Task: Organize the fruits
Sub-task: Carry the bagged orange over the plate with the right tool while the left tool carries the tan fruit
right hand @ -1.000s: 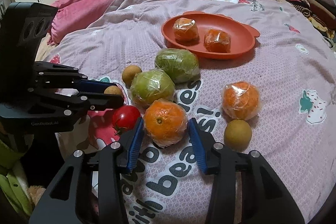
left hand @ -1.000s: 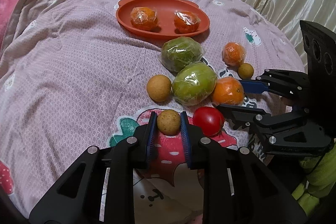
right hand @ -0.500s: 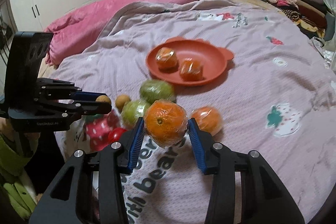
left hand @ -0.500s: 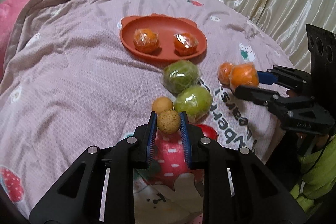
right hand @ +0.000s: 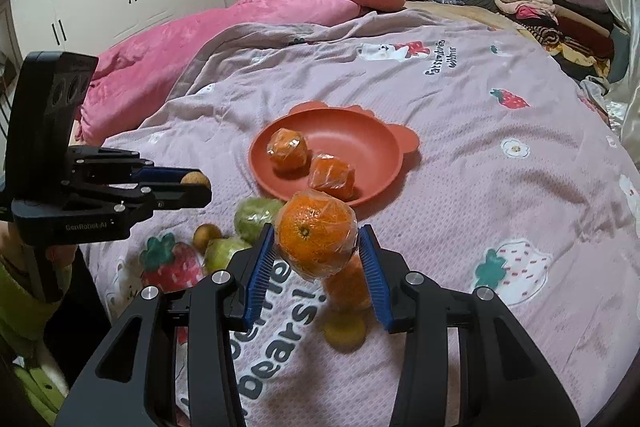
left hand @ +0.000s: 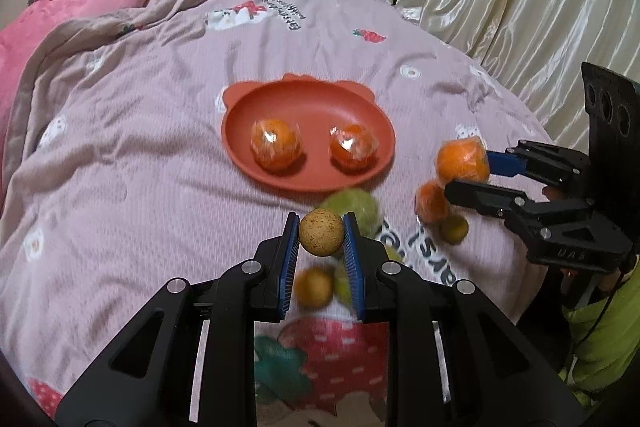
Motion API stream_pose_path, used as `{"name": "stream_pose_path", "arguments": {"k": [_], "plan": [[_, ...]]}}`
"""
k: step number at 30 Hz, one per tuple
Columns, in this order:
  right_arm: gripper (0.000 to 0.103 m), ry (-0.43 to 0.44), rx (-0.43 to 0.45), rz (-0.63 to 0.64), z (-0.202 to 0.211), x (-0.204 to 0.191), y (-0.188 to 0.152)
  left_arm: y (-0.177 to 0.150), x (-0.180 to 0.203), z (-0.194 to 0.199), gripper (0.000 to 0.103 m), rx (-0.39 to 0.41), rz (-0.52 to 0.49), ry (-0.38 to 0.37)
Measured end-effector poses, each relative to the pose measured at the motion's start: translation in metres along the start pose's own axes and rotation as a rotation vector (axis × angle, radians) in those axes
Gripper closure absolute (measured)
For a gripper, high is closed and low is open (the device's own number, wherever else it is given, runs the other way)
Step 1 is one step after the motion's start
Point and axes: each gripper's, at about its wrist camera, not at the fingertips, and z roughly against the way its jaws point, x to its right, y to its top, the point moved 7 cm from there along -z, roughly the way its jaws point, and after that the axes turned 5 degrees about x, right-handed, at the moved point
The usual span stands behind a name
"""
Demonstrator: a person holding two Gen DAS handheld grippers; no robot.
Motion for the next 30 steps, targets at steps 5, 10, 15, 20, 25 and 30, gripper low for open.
{"name": "stream_pose_path", "arguments": {"k": [5, 10, 15, 20, 25, 30], "plan": [[0.062, -0.005, 0.006, -0.001, -0.004, 0.005, 0.008, 0.012, 0.001, -0.011, 0.088, -0.009, -0.008, -0.009], [0.062, -0.009, 0.009, 0.001, -0.01, 0.011, 0.015, 0.023, 0.003, -0.02, 0.088, -0.012, -0.026, -0.01], [0.062, -0.012, 0.005, 0.004, -0.016, 0.017, 0.022, 0.031, 0.003, -0.031, 0.088, -0.023, -0.039, -0.009], [0.062, -0.008, -0.003, 0.007, -0.027, 0.027, 0.033, 0.034, 0.003, -0.044, 0.088, -0.048, -0.053, -0.008], [0.062, 0.0, -0.034, 0.016, -0.046, 0.035, 0.044, 0.036, 0.001, -0.055, 0.088, -0.068, -0.052, -0.006], [0.062, 0.007, -0.055, 0.023, -0.063, 0.034, 0.051, 0.035, -0.002, -0.064, 0.088, -0.082, -0.043, -0.007]]}}
